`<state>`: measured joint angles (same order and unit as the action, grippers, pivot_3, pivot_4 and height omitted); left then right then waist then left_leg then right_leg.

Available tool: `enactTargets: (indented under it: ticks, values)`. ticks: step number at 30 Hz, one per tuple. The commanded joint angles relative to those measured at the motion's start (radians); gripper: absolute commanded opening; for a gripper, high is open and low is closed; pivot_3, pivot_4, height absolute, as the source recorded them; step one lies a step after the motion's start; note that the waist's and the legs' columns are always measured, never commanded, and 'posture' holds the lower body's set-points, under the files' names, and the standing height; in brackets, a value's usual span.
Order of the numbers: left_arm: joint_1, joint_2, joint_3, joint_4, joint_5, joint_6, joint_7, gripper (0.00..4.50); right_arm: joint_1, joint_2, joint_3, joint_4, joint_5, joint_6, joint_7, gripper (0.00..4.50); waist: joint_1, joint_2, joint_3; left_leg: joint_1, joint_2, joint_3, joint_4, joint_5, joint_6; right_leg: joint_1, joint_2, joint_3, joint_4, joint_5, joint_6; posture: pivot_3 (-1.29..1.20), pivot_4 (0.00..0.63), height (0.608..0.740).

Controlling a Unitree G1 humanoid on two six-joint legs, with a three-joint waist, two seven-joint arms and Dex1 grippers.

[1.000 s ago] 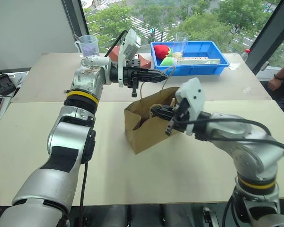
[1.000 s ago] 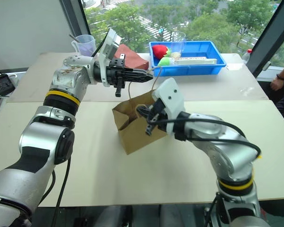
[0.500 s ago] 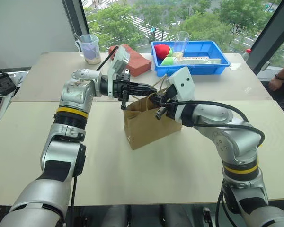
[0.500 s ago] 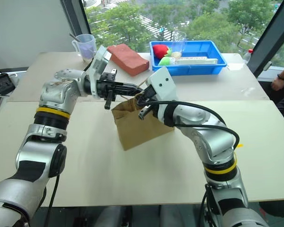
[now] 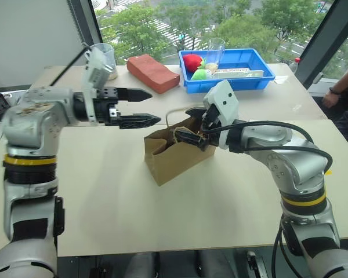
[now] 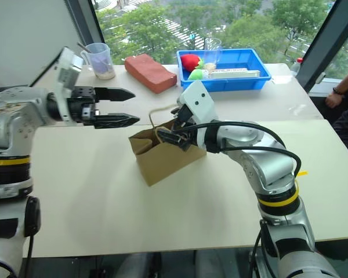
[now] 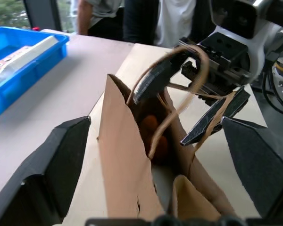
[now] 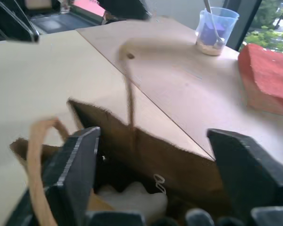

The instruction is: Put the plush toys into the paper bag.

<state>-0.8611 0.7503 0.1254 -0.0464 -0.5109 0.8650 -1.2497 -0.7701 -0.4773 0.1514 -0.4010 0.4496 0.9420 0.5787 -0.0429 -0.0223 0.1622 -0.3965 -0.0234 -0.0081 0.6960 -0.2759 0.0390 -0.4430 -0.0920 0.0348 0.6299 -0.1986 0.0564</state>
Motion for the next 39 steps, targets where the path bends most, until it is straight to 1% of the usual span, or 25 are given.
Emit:
enactTargets:
  ticks: [1, 3, 5, 8, 11, 13, 18, 24, 30, 33, 39]
  values:
    - [0.054, 0.064, 0.067, -0.113, -0.058, 0.053, 0.044, 4.5, -0.034, -0.039, 0.004, -0.006, -0.002, -0.039, 0.063, 4.47, 0.003, 0.0, 0.0, 0.0, 0.0, 0.0, 0.0, 0.0, 0.0, 0.0, 0.0, 0.0, 0.0, 0.0, 0.0, 0.0, 0.15, 0.74]
    - [0.112, 0.101, 0.072, -0.161, -0.074, 0.053, 0.047, 4.5, -0.042, -0.083, 0.01, -0.01, 0.004, -0.037, 0.112, 4.47, 0.008, 0.0, 0.0, 0.0, 0.0, 0.0, 0.0, 0.0, 0.0, 0.0, -0.001, 0.0, 0.0, 0.0, 0.0, 0.0, 0.15, 0.74]
    - [0.191, 0.122, 0.074, -0.219, -0.078, 0.033, 0.051, 4.5, -0.05, -0.149, 0.011, -0.02, 0.014, -0.03, 0.177, 4.47, 0.012, 0.0, 0.0, 0.0, -0.001, 0.0, 0.0, 0.0, 0.0, 0.001, -0.001, -0.001, -0.001, 0.0, 0.0, 0.0, 0.15, 0.74]
    - [0.262, 0.115, 0.084, -0.273, -0.098, 0.019, 0.081, 4.5, -0.059, -0.219, 0.011, -0.028, 0.023, -0.029, 0.241, 4.47, 0.019, 0.0, 0.0, 0.0, 0.0, 0.0, 0.0, 0.0, 0.0, 0.001, -0.001, 0.0, -0.002, 0.0, 0.0, 0.0, 0.15, 0.74]
    - [0.353, 0.098, 0.064, -0.334, -0.087, -0.046, 0.103, 4.5, -0.077, -0.28, 0.012, -0.034, 0.028, -0.03, 0.301, 4.47, 0.024, 0.0, 0.0, 0.0, 0.0, 0.001, 0.0, 0.0, 0.0, 0.001, -0.001, 0.0, -0.003, 0.0, 0.0, 0.0, 0.15, 0.74]
    - [0.4, 0.089, 0.045, -0.366, -0.083, -0.08, 0.115, 4.5, -0.086, -0.302, 0.01, -0.029, 0.023, -0.036, 0.326, 4.47, 0.027, 0.0, 0.0, 0.0, 0.0, 0.001, 0.0, 0.0, 0.0, 0.001, -0.001, 0.0, -0.003, 0.0, 0.0, 0.0, 0.15, 0.74]
    - [0.495, 0.053, 0.007, -0.423, -0.057, -0.154, 0.172, 4.5, -0.104, -0.332, 0.005, -0.01, 0.006, -0.049, 0.358, 4.47, 0.029, 0.0, 0.0, 0.0, 0.001, 0.002, 0.0, 0.0, 0.0, 0.002, -0.001, 0.0, -0.004, 0.0, -0.001, 0.0, 0.15, 0.74]
    - [0.581, -0.073, -0.014, -0.439, 0.04, -0.293, 0.35, 4.5, -0.11, -0.344, -0.003, -0.016, 0.008, -0.031, 0.362, 4.47, 0.034, 0.0, 0.0, 0.0, 0.0, 0.002, 0.0, 0.0, 0.0, 0.002, -0.003, 0.0, -0.005, 0.0, -0.001, 0.0, 0.15, 0.74]
    - [0.676, -0.157, -0.008, -0.496, 0.073, -0.337, 0.493, 4.5, -0.116, -0.351, -0.006, -0.018, 0.013, -0.022, 0.363, 4.47, 0.033, 0.0, 0.0, 0.0, 0.001, 0.002, 0.0, 0.0, 0.0, 0.002, -0.003, 0.0, -0.005, 0.001, -0.001, 0.0, 0.15, 0.74]
    - [0.684, -0.2, -0.028, -0.48, 0.106, -0.381, 0.544, 4.5, -0.123, -0.346, -0.001, -0.017, 0.013, -0.018, 0.36, 4.47, 0.035, 0.0, 0.0, 0.0, 0.0, 0.002, 0.0, 0.0, 0.0, 0.002, -0.004, 0.0, -0.006, 0.001, -0.001, 0.0, 0.15, 0.74]
    - [0.685, -0.247, -0.066, -0.464, 0.132, -0.415, 0.589, 4.5, -0.132, -0.348, 0.002, -0.016, 0.014, -0.011, 0.361, 4.47, 0.038, 0.0, 0.0, 0.0, 0.0, 0.002, 0.0, 0.0, 0.0, 0.002, -0.004, 0.0, -0.007, 0.001, -0.001, 0.0, 0.15, 0.74]
